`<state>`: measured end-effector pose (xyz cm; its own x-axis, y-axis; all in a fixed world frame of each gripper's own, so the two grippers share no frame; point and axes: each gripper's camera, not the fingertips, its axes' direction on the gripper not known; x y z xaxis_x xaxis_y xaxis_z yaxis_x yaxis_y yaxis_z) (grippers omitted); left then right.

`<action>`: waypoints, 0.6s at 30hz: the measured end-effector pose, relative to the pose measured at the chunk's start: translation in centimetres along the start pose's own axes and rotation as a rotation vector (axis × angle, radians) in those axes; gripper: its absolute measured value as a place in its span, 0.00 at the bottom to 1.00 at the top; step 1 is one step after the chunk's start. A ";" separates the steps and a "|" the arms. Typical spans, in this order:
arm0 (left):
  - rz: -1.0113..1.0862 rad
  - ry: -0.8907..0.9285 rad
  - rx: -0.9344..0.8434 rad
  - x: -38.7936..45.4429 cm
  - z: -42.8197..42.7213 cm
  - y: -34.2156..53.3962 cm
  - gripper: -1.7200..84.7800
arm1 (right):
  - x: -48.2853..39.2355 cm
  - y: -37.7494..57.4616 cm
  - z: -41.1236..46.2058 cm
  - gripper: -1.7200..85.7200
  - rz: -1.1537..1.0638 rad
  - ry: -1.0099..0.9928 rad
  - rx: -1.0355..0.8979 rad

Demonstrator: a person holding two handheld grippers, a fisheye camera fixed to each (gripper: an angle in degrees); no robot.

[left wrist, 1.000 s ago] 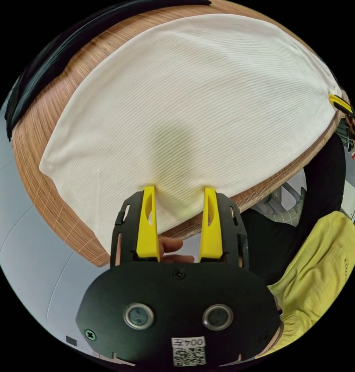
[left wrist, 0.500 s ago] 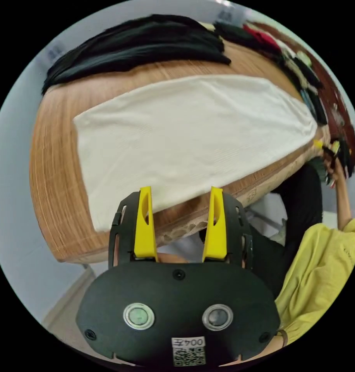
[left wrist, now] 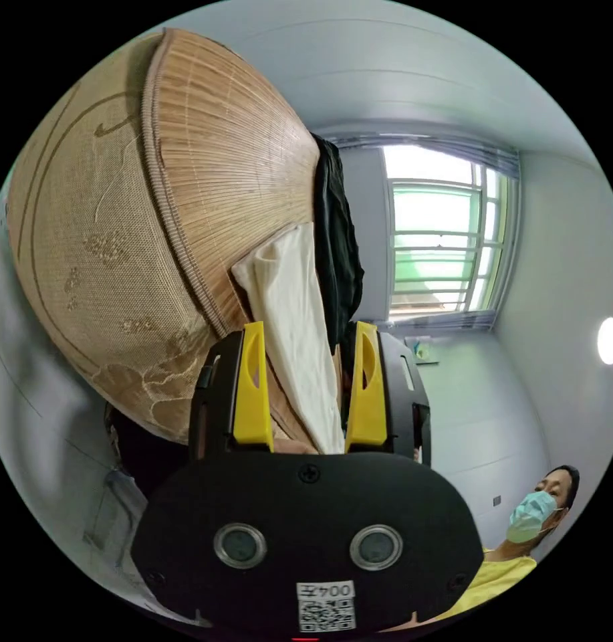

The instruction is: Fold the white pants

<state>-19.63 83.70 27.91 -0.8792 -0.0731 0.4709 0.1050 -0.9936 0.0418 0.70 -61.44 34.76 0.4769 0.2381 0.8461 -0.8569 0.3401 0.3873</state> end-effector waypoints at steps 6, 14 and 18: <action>-0.017 -0.060 0.017 -3.0 -1.0 -1.7 0.22 | 2.0 1.8 -1.4 0.09 0.048 -0.031 0.039; 0.018 -0.091 0.042 -4.5 -1.8 -3.4 0.20 | 3.6 3.3 -2.3 0.08 0.052 -0.026 0.017; 0.030 -0.095 0.046 -4.8 -1.6 -4.1 0.19 | 4.3 3.9 -2.7 0.08 0.058 -0.030 0.012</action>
<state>-16.54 87.95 24.06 -0.8275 -0.0921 0.5538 0.1538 -0.9859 0.0657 -0.08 -56.63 38.92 0.4202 0.2302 0.8777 -0.8855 0.3153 0.3413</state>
